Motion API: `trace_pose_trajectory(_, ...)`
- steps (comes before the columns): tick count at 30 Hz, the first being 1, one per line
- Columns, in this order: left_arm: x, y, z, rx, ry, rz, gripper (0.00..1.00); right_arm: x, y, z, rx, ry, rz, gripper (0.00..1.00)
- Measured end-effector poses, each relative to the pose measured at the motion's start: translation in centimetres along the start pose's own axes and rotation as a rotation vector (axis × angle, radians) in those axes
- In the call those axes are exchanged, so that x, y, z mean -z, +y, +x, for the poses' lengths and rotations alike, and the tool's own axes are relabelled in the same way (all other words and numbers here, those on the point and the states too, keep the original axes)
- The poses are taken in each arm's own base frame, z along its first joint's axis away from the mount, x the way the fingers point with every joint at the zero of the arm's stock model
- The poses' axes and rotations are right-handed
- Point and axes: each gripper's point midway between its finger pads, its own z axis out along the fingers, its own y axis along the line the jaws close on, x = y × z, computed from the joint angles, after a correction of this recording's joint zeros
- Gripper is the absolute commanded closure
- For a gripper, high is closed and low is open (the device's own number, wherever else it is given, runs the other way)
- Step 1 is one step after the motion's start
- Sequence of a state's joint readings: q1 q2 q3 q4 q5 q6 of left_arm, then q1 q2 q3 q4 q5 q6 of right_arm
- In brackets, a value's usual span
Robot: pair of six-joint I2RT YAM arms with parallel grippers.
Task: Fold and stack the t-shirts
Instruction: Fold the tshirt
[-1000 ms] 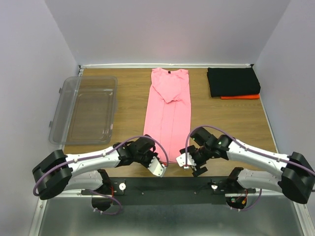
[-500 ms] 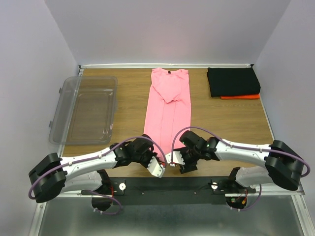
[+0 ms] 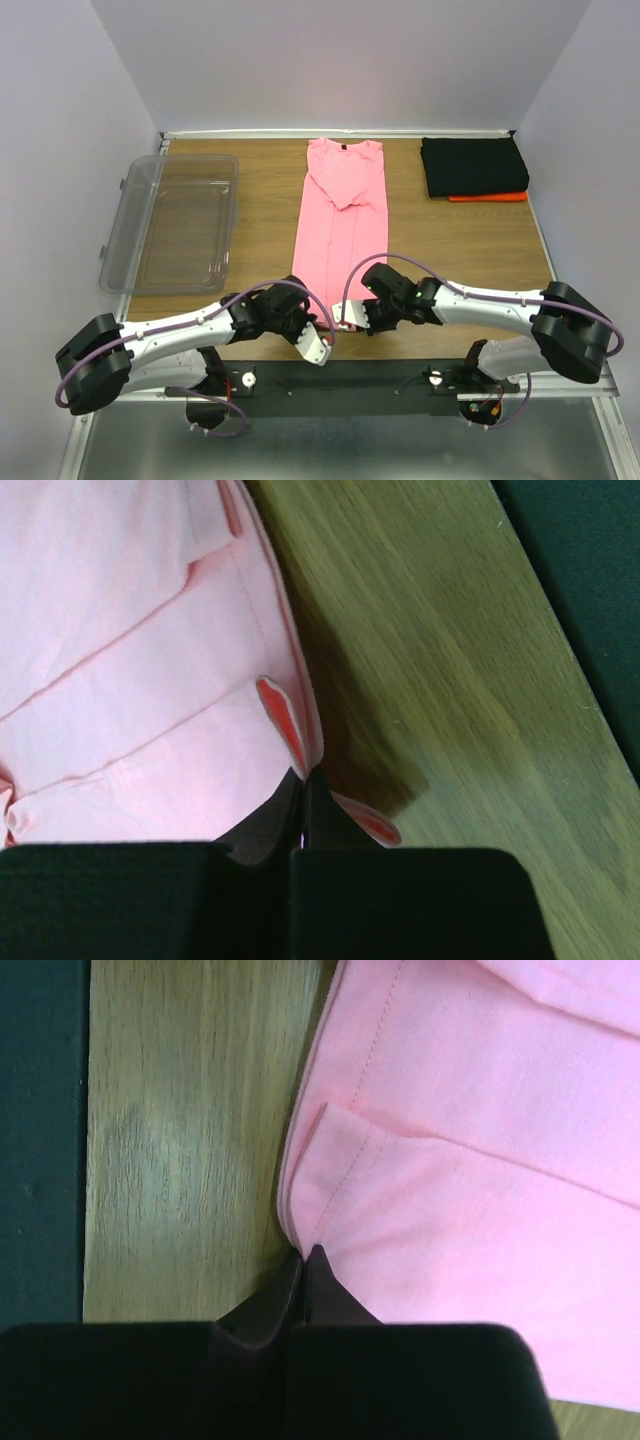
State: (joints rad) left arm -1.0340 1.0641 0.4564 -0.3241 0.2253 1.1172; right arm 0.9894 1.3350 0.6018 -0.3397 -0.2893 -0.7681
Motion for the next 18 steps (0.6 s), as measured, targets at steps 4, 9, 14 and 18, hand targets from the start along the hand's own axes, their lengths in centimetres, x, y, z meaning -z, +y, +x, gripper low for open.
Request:
trace_pose_trajectory(4, -0.1, -0.2, -0.1, -0.014, -0.01, 0.01, 1.0, 0.1, 0.0, 0.1, -0.003, 0.003, 0.001, 0.99)
trace_pose_trajectory(9, -0.3, -0.5, -0.3, -0.037, -0.021, 0.037, 1.0, 1.2, 0.3, -0.6, -0.019, -0.023, -0.004, 0.99)
trace_pose_trajectory(14, -0.5, 0.8, -0.2, -0.055, -0.012, 0.051, 1.0, 3.8, -2.8, -2.3, -0.073, -0.103, 0.059, 1.0)
trace_pose_trajectory(18, 0.0, 5.1, 1.0, -0.043, 0.017, -0.004, 1.0, 6.3, -7.7, -1.6, -0.171, -0.125, 0.15, 0.99)
